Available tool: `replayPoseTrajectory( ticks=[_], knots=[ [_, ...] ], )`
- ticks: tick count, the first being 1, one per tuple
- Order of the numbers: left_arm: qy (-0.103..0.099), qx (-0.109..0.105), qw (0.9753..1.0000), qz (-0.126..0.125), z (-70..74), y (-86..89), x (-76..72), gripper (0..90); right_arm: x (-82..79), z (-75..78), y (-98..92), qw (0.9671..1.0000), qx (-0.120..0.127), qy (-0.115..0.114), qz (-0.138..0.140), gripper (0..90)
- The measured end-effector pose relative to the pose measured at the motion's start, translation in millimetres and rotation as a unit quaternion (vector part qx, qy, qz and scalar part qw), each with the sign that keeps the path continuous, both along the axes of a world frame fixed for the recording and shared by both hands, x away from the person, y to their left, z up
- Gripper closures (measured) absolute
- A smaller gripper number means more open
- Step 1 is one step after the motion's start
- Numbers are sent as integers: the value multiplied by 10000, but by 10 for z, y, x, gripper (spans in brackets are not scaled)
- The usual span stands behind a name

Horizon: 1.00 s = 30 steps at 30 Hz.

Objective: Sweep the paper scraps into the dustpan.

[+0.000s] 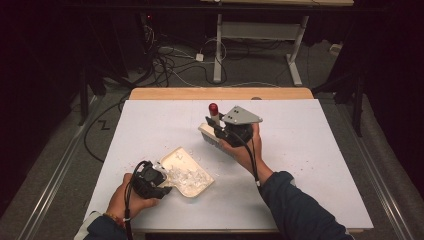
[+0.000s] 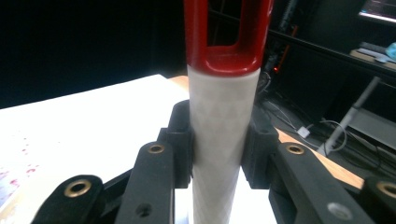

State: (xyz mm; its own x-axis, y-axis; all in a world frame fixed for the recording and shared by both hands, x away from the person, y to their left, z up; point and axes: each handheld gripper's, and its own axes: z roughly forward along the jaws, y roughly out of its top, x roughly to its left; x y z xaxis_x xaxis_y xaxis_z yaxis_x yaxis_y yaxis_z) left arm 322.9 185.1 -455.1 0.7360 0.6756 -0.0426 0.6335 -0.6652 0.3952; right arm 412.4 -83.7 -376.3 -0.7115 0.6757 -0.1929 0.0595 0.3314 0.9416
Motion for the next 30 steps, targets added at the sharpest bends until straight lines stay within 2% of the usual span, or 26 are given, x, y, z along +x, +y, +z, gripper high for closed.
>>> replayPoseTrajectory(
  ticks=[4,10,13,16,19,20,24,27,30],
  knots=[
    [34,-29,10000,30,1,39,-10,632,-74,-30,148,9997,-33,-48,246,697],
    [86,-56,9999,34,1,65,-18,633,-180,-45,312,9978,-9,50,663,696],
    [97,-54,9999,19,1,69,-18,633,-232,-26,321,9949,164,219,968,697],
    [93,-47,9999,25,1,65,-19,633,-308,-7,333,9923,189,273,1196,697],
    [78,-2,10000,7,3,54,-26,632,-394,50,307,9866,297,336,1572,698],
    [73,14,10000,-5,4,52,-27,633,-428,75,294,9860,315,323,1608,697],
    [101,47,9999,-43,9,53,-26,633,-528,198,224,9889,176,21,1476,697],
    [126,48,9999,-44,9,65,-28,633,-536,277,103,9894,266,6,1430,697],
    [130,71,9999,-56,13,75,-33,633,-566,322,-41,9909,239,-21,1324,697]
  ],
)
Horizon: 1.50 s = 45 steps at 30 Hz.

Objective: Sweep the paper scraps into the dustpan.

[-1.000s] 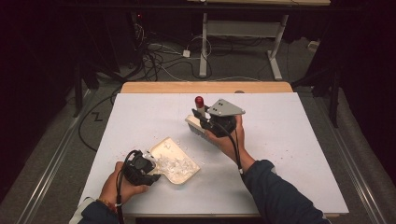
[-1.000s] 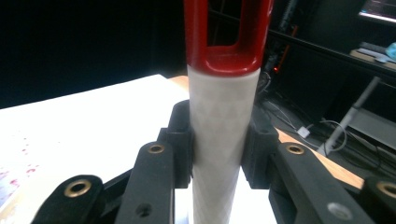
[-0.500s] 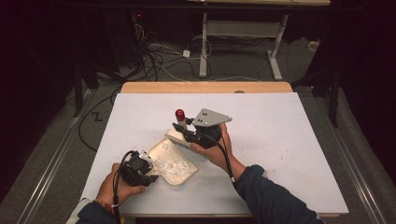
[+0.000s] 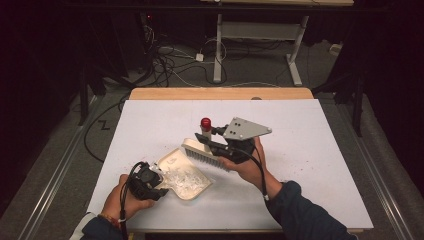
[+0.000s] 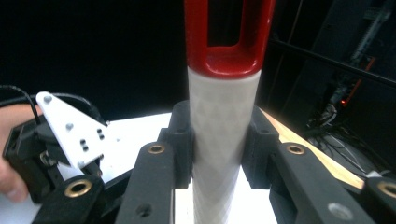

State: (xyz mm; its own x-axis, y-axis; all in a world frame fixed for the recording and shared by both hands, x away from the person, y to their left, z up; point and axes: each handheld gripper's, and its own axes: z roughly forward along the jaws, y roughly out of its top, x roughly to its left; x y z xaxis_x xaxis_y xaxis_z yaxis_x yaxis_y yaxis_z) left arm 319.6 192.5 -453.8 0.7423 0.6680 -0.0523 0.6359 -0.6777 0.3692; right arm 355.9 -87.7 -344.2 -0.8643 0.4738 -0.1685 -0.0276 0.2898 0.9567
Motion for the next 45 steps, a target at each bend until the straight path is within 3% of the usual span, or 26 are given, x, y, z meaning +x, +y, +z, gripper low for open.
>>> replayPoseTrajectory(
  ticks=[6,12,18,22,28,36,40,45],
  knots=[
    [16,87,10000,-46,25,34,-10,633,-98,-17,-362,9994,-283,83,-176,697],
    [-1,313,9994,-173,51,-8,-40,633,-213,-70,-740,9978,-507,326,-293,697],
    [41,379,9986,-363,76,-58,-74,633,-341,-125,-936,9963,-604,485,-360,697],
    [52,397,9985,-374,74,-80,-80,633,-379,-163,-853,9963,-618,544,-228,697],
    [74,412,9983,-408,54,-88,-74,634,-418,-205,-531,9962,-716,488,-26,696],
    [69,431,9983,-399,36,-96,-79,633,-379,-193,-97,9975,-407,502,292,698],
    [73,392,9985,-372,31,-93,-87,633,-356,-129,-134,9979,-47,564,323,698],
    [74,411,9985,-367,32,-99,-88,633,-346,-4,-316,9983,206,510,211,698]
  ],
)
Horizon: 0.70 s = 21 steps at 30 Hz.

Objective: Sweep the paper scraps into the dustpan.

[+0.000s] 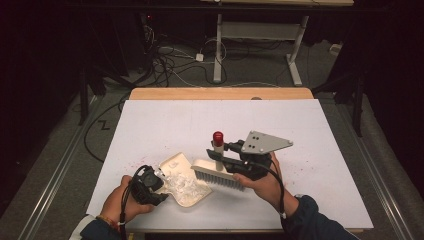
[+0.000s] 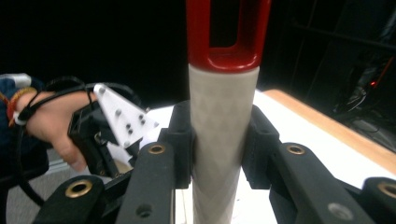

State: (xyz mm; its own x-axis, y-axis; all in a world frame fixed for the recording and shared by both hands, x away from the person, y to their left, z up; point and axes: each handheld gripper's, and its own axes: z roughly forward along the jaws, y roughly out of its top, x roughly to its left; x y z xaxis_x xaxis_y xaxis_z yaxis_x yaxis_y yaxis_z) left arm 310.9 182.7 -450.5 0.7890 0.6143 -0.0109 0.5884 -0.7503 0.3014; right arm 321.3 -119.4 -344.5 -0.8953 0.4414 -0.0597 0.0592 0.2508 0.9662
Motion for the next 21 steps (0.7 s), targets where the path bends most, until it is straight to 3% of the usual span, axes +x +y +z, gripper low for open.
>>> replayPoseTrajectory(
  ticks=[5,8,12,15,19,21],
  knots=[
    [-11,42,10000,-26,3,-12,4,633,16,72,-173,9996,-29,-129,-236,698],
    [-8,62,10000,-43,5,-22,5,633,49,26,-277,9968,-295,-310,-674,697],
    [-2,66,10000,-43,6,-23,7,633,104,-131,-247,9957,-501,-166,-767,698],
    [-4,68,10000,-41,5,-27,3,633,86,-234,-141,9960,-626,-119,-622,698],
    [6,80,9999,-65,7,-29,-3,633,-30,-233,12,9973,-682,-115,-248,697],
    [2,97,9999,-71,7,-34,-6,633,-71,-209,67,9986,-521,22,-27,698]
  ],
)
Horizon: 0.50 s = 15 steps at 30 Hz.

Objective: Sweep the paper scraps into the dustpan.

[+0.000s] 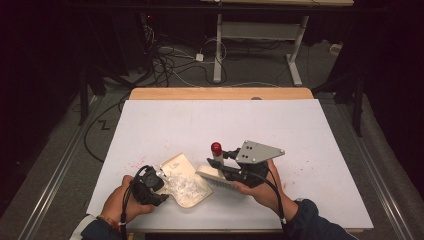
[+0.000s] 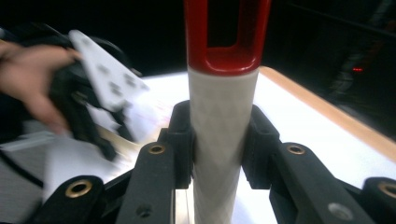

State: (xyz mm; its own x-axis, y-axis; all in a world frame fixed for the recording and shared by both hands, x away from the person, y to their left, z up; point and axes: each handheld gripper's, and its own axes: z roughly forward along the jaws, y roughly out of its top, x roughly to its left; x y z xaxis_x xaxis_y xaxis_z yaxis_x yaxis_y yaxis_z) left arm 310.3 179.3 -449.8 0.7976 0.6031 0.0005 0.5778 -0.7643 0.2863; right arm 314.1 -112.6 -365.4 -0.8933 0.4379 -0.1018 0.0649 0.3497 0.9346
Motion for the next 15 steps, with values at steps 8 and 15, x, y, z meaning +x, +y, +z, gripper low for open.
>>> replayPoseTrajectory(
  ticks=[8,15],
  knots=[
    [10,23,10000,-70,1,-32,-30,633,-74,119,10,9994,271,-92,190,697],
    [14,23,10000,-59,0,-36,-29,633,-18,326,-395,9985,469,-190,-207,697]
  ],
)
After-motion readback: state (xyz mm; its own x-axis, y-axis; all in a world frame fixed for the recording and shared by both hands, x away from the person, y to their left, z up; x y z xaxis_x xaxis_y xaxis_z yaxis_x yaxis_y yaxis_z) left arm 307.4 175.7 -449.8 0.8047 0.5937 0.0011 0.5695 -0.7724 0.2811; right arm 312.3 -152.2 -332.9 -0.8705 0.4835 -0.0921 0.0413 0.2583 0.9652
